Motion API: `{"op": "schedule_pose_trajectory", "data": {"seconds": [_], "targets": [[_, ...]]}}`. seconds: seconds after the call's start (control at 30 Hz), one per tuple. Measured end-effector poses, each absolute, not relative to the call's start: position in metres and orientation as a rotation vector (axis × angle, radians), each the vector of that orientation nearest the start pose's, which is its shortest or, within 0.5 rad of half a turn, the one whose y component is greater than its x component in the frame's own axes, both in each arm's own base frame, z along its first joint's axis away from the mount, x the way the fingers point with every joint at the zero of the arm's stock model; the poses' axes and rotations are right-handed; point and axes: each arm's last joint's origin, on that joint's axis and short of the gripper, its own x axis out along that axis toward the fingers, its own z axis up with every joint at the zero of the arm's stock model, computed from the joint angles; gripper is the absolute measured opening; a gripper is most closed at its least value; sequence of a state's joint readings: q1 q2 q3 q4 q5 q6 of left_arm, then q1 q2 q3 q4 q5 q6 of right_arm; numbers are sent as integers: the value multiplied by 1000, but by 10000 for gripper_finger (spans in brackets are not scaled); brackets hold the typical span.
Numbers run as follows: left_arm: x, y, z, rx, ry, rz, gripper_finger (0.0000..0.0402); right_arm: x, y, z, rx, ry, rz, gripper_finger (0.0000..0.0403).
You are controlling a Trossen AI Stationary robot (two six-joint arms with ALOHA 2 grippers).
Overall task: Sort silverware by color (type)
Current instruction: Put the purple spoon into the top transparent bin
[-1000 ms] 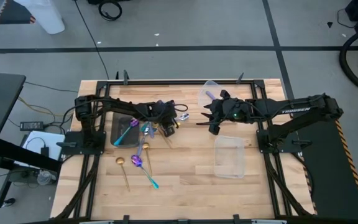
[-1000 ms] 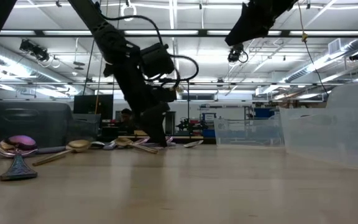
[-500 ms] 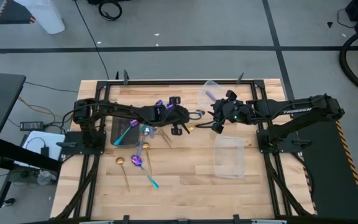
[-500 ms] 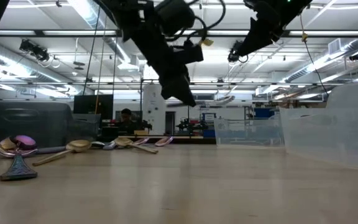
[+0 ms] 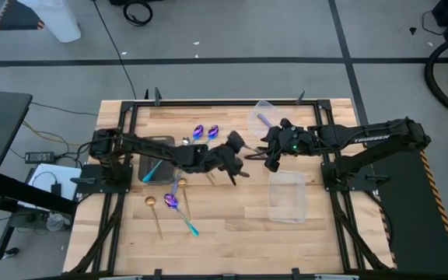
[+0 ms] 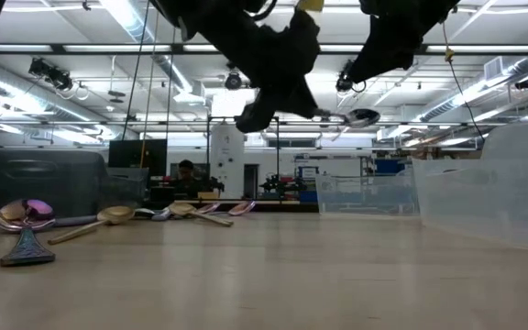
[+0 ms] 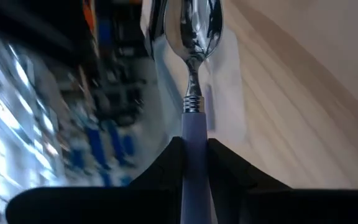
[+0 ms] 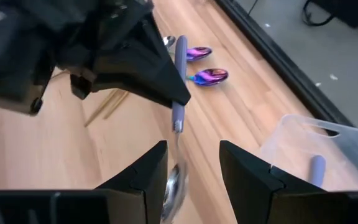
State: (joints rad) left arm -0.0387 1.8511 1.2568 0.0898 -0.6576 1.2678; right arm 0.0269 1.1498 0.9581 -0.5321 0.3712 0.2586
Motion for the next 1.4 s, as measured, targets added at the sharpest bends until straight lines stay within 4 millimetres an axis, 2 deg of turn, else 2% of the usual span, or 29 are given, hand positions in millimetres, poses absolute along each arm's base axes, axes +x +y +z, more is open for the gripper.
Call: {"op": "schedule_pose_trajectory", "data": {"seconds": [0.27,0.53,0.7,0.9,1.13,1.4], "targets": [[414,-8,237,1603,745,201,56,250,-4,276,48,749,-403,155],[415,-8,237,1730,744,135,57,258,-5,278,63,699,-331,155],[417,-8,243,1799,707,161,57,258,-6,278,62,702,-339,142],[418,-8,249,1810,671,203,57,258,-7,278,48,695,-367,106],[418,-8,249,1758,666,219,68,258,-9,278,48,700,-372,36],[418,-9,249,1697,642,235,134,257,-11,276,70,720,-351,36]]}}
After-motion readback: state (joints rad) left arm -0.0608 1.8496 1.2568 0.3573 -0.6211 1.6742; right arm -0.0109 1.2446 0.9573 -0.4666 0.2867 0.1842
